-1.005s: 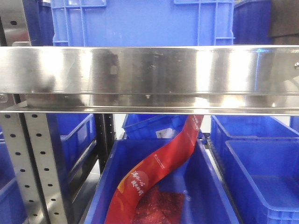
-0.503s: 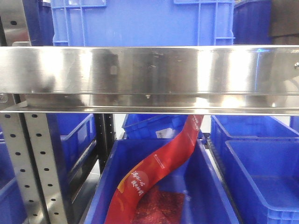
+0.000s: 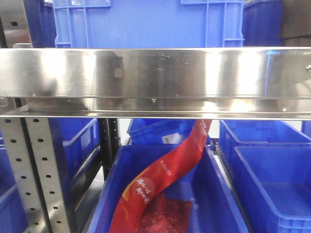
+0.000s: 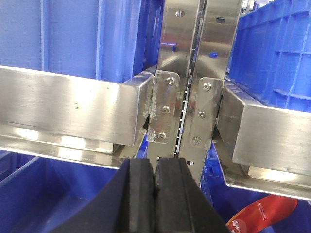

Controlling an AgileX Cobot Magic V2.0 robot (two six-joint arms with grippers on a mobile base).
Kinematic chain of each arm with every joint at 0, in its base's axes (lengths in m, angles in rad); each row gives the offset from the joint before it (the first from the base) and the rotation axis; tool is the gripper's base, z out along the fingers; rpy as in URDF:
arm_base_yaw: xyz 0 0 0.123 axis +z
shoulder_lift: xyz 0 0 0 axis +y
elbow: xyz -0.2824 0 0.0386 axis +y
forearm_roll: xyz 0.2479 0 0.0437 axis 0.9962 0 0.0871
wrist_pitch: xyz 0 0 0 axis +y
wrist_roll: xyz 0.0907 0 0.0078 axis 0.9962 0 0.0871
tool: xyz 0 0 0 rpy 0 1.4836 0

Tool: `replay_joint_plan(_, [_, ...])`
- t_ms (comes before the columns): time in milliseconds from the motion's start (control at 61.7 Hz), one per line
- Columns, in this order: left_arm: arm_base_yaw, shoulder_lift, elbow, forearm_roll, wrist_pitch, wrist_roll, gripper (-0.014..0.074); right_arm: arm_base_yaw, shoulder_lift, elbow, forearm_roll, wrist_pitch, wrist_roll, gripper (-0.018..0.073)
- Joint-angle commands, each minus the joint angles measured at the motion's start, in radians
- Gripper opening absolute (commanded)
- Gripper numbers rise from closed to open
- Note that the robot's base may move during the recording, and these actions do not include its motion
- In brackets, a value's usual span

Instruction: Grab PVC pipe and place in blue bin

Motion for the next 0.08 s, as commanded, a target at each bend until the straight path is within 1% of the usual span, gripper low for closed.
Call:
replay_joint_plan(0, [0.001, -0.007, 0.000, -0.003, -0.016, -0.002, -0.0111, -0.003, -0.003, 0.003, -0.006, -0.008, -0.002, -0.0169])
replay_joint_plan(65, [0.001, -0.007, 0.000, -0.003, -0.016, -0.002, -0.0111, -0.003, -0.003, 0.003, -0.006, -0.008, -0.002, -0.0169])
